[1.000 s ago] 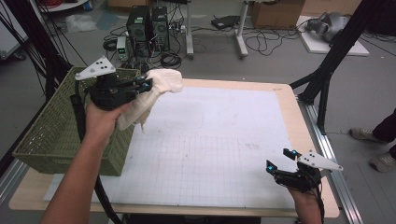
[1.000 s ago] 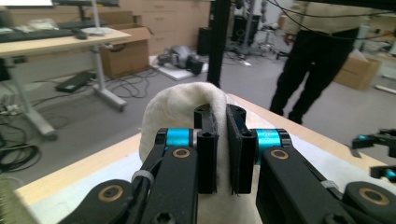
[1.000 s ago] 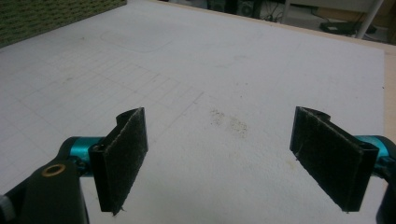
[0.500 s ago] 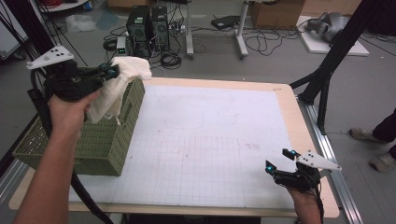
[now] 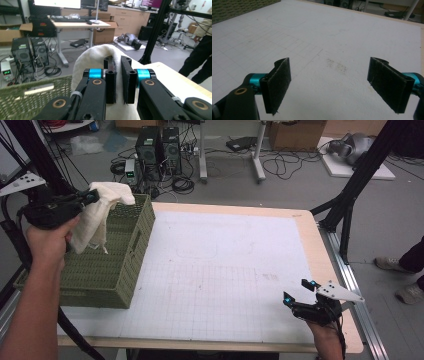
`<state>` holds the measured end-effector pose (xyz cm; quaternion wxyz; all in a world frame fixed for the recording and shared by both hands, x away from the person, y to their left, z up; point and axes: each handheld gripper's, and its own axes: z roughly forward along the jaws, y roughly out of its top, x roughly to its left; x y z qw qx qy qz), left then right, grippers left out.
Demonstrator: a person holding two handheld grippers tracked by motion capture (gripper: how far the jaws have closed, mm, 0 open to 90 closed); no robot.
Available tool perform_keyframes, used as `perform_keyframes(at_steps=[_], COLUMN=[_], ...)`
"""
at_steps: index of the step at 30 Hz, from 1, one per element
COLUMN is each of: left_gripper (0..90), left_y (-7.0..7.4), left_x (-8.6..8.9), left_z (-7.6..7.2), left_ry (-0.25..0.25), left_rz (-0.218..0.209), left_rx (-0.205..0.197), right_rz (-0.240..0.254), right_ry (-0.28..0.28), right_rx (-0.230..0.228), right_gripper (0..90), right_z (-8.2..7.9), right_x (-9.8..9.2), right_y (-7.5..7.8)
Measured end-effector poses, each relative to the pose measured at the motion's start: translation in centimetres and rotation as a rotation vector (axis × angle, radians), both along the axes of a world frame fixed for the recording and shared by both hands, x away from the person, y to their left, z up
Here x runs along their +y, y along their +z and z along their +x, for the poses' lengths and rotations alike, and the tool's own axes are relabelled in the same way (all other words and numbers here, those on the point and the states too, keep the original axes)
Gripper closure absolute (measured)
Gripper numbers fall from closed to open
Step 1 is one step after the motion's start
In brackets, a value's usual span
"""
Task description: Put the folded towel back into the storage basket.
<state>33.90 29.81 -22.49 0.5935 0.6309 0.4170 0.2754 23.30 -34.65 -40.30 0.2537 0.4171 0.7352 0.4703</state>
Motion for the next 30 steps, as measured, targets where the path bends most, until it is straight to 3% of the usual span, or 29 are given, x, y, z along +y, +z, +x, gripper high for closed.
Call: perform_keyframes(at_steps=[7,10,18,21,26,30], left_gripper=[83.5,83.5,83.4,83.4,83.4,83.3], left_y=[-2.3,-4.7,-8.1,-8.4,-8.8,-9.8], left_x=[1.6,2.7,3.7,3.9,4.3,4.7], left_z=[0.6,1.5,2.9,3.3,4.0,5.0], left_ry=[0.016,0.018,0.04,0.046,0.047,0.078], left_rz=[-0.016,-0.047,-0.067,-0.062,-0.112,-0.109], left_rx=[0.04,0.073,0.15,0.16,0.145,0.194], right_rz=[-0.003,-0.003,-0.014,-0.016,-0.022,-0.021], right_ry=[0.003,0.003,0.005,0.007,0.011,0.009], right_rx=[0.0,-0.001,0.002,0.006,0.003,0.01], right_gripper=[17.8,17.8,17.8,17.9,17.8,17.8], right_z=[0.0,0.1,0.2,0.2,0.2,0.1], right_x=[0.1,0.2,0.3,0.3,0.4,0.5], right_y=[0.0,-0.1,-0.2,-0.2,-0.2,-0.3])
